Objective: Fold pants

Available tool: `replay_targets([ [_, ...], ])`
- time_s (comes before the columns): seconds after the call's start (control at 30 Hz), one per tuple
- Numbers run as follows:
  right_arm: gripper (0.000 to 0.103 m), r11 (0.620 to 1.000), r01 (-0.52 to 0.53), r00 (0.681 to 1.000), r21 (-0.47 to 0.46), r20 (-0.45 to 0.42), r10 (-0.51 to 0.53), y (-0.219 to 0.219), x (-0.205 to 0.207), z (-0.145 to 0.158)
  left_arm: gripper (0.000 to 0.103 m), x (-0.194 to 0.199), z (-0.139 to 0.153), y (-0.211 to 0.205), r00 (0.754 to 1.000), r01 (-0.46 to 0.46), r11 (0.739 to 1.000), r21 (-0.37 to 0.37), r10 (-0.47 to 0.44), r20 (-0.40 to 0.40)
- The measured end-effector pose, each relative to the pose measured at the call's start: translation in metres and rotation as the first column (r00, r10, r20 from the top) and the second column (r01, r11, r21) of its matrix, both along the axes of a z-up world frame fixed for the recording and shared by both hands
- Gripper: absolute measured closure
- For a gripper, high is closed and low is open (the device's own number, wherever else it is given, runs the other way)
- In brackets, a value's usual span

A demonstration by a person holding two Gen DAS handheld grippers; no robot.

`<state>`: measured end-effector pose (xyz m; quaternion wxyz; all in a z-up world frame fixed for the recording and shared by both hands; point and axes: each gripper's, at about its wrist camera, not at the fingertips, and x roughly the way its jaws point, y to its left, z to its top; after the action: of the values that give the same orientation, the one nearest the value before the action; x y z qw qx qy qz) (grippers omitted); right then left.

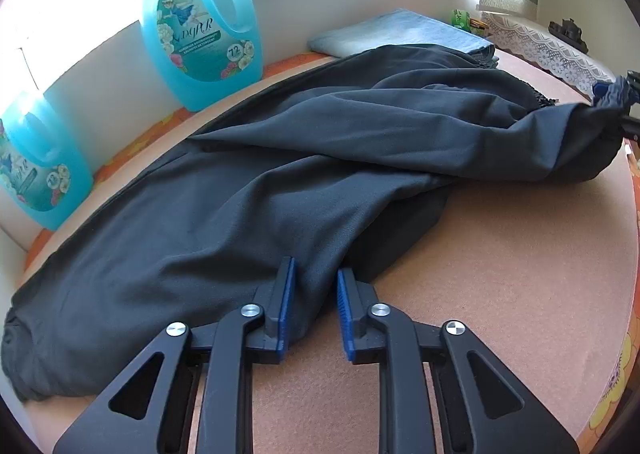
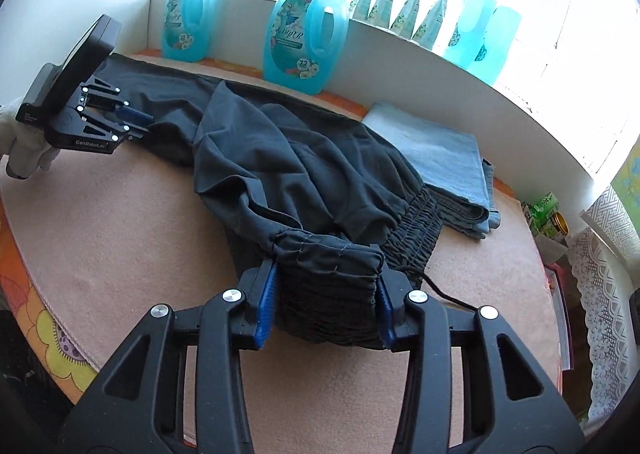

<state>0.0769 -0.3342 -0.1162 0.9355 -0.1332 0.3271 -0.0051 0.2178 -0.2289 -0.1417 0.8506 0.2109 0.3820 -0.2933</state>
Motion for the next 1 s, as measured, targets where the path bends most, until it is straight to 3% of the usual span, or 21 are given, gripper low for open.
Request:
replay_targets([
  [0.33, 0.066, 0.983, 0.178, 0.98, -0.031, 0.092, -0.175, -0.052, 0.07, 0.049, 0.096, 0.001, 0.004, 0.004, 1.0, 0.02, 0.999, -0.026, -0.02, -0.003],
  [0.53, 0.073, 0.946, 0.325, 0.945, 0.01, -0.04, -0.324, -0.111, 0.149, 0.033, 0.097, 0.0, 0.005, 0.007, 0.999, 0.032, 0.998, -0.05, -0.033, -0.005],
  [0.57, 0.081, 0.935, 0.353, 0.934, 0.021, -0.065, -0.351, -0.122, 0.162, 0.027, 0.098, -0.001, 0.005, 0.008, 0.999, 0.033, 0.998, -0.052, -0.034, -0.006],
  [0.6, 0.086, 0.929, 0.369, 0.926, 0.04, -0.096, -0.364, -0.133, 0.172, 0.021, 0.098, -0.001, 0.005, 0.009, 0.999, 0.035, 0.998, -0.056, -0.036, -0.009],
  [0.73, 0.086, 0.921, 0.381, 0.913, 0.079, -0.191, -0.361, -0.152, 0.197, -0.005, 0.098, -0.001, 0.007, 0.012, 0.999, 0.039, 0.997, -0.068, -0.04, -0.011],
  [0.83, 0.081, 0.92, 0.387, 0.906, 0.066, -0.21, -0.367, -0.154, 0.199, -0.016, 0.098, -0.001, 0.008, 0.016, 0.999, 0.04, 0.997, -0.073, -0.041, -0.01],
  [1.0, 0.057, 0.895, 0.41, 0.906, 0.177, -0.192, -0.377, -0.172, 0.175, -0.009, 0.098, 0.002, 0.01, 0.02, 0.999, 0.029, 0.996, -0.082, -0.03, -0.011],
])
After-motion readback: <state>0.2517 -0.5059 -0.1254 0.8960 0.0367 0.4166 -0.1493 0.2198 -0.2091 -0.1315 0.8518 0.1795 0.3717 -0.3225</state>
